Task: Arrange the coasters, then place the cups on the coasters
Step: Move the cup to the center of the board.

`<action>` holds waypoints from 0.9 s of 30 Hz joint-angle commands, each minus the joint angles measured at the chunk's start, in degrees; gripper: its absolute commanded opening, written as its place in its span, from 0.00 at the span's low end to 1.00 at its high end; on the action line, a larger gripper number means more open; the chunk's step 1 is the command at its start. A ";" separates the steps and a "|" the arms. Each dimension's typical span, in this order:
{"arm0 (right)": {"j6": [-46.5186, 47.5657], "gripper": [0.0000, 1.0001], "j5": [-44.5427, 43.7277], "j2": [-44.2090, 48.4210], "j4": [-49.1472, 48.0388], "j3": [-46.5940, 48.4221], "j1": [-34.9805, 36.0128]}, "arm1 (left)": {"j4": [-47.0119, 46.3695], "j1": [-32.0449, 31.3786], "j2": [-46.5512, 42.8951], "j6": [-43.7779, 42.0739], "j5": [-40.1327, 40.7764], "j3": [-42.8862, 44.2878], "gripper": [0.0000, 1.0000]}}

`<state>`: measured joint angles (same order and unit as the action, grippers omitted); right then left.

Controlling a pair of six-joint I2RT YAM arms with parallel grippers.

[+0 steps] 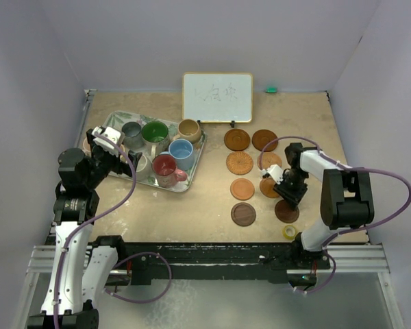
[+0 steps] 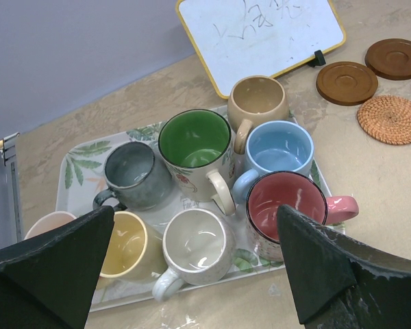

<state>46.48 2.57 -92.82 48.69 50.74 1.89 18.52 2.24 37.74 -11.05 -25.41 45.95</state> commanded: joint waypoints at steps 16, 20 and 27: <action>-10.51 0.32 7.43 0.03 -5.86 -0.76 7.21 | -1.49 0.40 -0.49 0.34 -1.03 -0.16 0.99; -11.37 0.32 7.44 0.66 -6.00 -0.45 7.21 | -1.48 0.40 -0.56 0.37 -1.00 -0.23 0.99; -13.47 0.31 8.40 0.62 -6.46 1.10 7.16 | -1.33 0.41 -0.73 0.19 -1.13 -0.34 0.99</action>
<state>35.14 7.11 -92.16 47.07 50.61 8.60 18.52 2.24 37.63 -11.07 -25.41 45.95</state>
